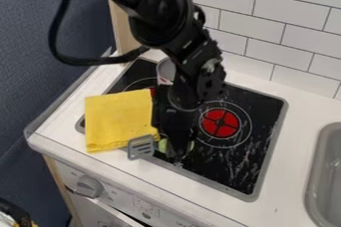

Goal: Moved the green spatula to the top right side of the stove

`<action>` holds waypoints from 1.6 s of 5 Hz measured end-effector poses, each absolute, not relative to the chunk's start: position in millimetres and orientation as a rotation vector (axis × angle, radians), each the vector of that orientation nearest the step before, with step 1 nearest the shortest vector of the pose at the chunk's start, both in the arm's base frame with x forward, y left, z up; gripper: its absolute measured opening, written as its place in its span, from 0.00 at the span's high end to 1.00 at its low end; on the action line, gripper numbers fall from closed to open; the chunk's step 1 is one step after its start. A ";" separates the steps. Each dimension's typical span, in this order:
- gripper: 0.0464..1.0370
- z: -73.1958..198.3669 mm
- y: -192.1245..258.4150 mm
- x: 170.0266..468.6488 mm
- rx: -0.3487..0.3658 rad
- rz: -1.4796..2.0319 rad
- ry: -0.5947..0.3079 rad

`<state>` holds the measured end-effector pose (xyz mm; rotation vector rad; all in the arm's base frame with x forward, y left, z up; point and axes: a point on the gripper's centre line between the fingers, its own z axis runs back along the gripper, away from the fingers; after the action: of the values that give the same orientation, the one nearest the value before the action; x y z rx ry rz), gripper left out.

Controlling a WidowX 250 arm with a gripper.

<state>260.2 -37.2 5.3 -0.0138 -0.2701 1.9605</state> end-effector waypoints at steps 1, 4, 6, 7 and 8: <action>0.64 19.9 -39.0 264.9 0.004 1.822 -0.263; 0.64 41.0 -86.6 336.9 -0.017 1.325 -0.216; 0.64 9.2 -115.6 385.0 -0.040 1.296 -0.158; 0.64 -7.0 -116.2 396.7 -0.004 1.276 -0.160; 0.64 -14.7 -118.2 397.1 0.029 1.256 -0.175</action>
<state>397.1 -118.2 -14.7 0.0288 -0.1747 1.2556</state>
